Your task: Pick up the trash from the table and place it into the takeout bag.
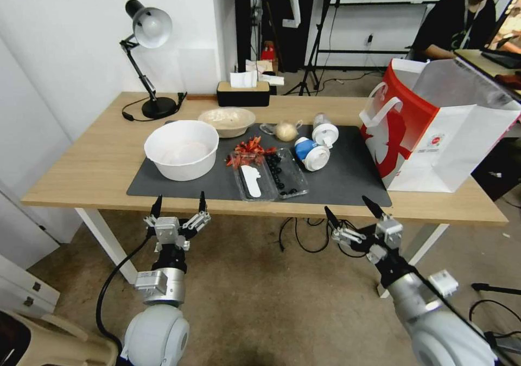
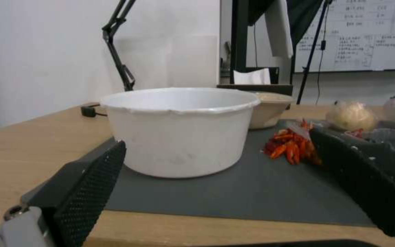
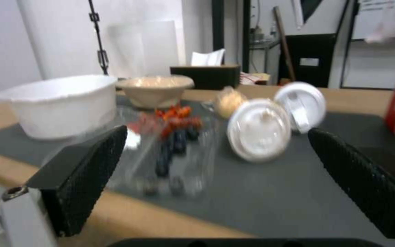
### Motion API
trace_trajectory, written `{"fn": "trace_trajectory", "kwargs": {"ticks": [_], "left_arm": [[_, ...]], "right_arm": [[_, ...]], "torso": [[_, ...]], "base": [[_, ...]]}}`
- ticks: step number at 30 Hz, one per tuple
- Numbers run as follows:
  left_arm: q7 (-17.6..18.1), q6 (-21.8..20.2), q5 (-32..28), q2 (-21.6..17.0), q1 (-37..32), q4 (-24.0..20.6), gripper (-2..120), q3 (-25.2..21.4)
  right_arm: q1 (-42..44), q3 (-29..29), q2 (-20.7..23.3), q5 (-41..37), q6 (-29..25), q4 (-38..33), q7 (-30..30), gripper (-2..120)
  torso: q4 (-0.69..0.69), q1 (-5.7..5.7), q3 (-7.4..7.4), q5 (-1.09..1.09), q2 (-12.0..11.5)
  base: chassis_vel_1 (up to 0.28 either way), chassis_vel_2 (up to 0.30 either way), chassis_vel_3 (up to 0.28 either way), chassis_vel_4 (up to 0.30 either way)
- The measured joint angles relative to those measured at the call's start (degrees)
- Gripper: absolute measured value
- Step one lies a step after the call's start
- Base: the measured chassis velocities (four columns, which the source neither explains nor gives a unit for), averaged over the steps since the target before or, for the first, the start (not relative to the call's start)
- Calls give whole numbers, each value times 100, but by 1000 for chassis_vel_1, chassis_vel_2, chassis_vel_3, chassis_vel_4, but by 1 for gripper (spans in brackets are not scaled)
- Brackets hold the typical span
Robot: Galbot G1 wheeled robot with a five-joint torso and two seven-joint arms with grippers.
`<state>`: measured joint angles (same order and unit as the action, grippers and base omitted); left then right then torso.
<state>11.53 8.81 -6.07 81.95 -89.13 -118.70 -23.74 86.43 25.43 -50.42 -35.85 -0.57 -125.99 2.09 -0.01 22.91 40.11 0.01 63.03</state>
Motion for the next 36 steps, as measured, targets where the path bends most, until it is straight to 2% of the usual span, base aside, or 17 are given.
{"fn": "trace_trajectory", "kwargs": {"ticks": [3,4,6,8,10,11,12,13,16,18,24,32,36], "left_arm": [[-1,5,17,0,-10,24,100,4],[-1,5,17,0,-10,24,100,4],[-3,13,42,0,-12,54,100,6],[-3,17,61,-12,8,105,100,40],[-4,12,57,-55,94,171,100,133],[-8,1,47,-90,171,229,100,211],[-8,1,47,-90,171,229,100,211],[-13,-6,38,-114,209,276,100,262],[-18,-5,35,-119,209,322,100,286],[-21,2,42,-120,189,340,100,286],[-22,8,38,-115,182,342,100,261],[-18,11,19,-109,174,313,100,224],[-15,12,16,-97,177,314,100,218]], "right_arm": [[-995,-368,431,-800,452,154,264,100],[-995,-368,431,-800,452,154,264,100],[-1764,-780,646,-1310,727,360,474,100],[-2424,-1082,766,-1678,958,569,646,100],[-2601,-1101,808,-1798,1063,630,706,100],[-2684,-1100,832,-1897,1165,673,759,100],[-2684,-1100,832,-1897,1165,673,759,100],[-2836,-1172,844,-2029,1303,767,830,100],[-3202,-1440,824,-2253,1483,1003,936,100],[-3737,-1830,748,-2546,1633,1418,1076,100],[-4716,-2421,609,-3159,1788,2117,1256,100],[-5344,-2675,529,-3659,2045,2454,1401,100],[-5807,-2941,478,-4159,2311,2656,1741,100]], "torso": [[2,1,0,0,-1],[2,1,0,0,-1],[1,1,0,0,-1],[6,1,1,0,-2],[6,2,1,0,-2],[2,2,0,-4,-1],[2,2,0,-4,-1],[-9,2,0,-4,-1],[-3,2,0,1,-1],[3,2,0,0,-1],[2,2,0,0,-2],[1,0,-1,-2,0],[0,0,-1,-1,0]], "base": [[0,0,0,0],[0,0,0,0],[0,0,0,0],[0,0,0,0],[0,0,0,0],[0,0,0,0],[0,0,0,0],[0,0,0,0],[0,0,0,0],[0,0,0,0],[0,0,0,0],[0,0,0,0],[0,0,0,0]]}}
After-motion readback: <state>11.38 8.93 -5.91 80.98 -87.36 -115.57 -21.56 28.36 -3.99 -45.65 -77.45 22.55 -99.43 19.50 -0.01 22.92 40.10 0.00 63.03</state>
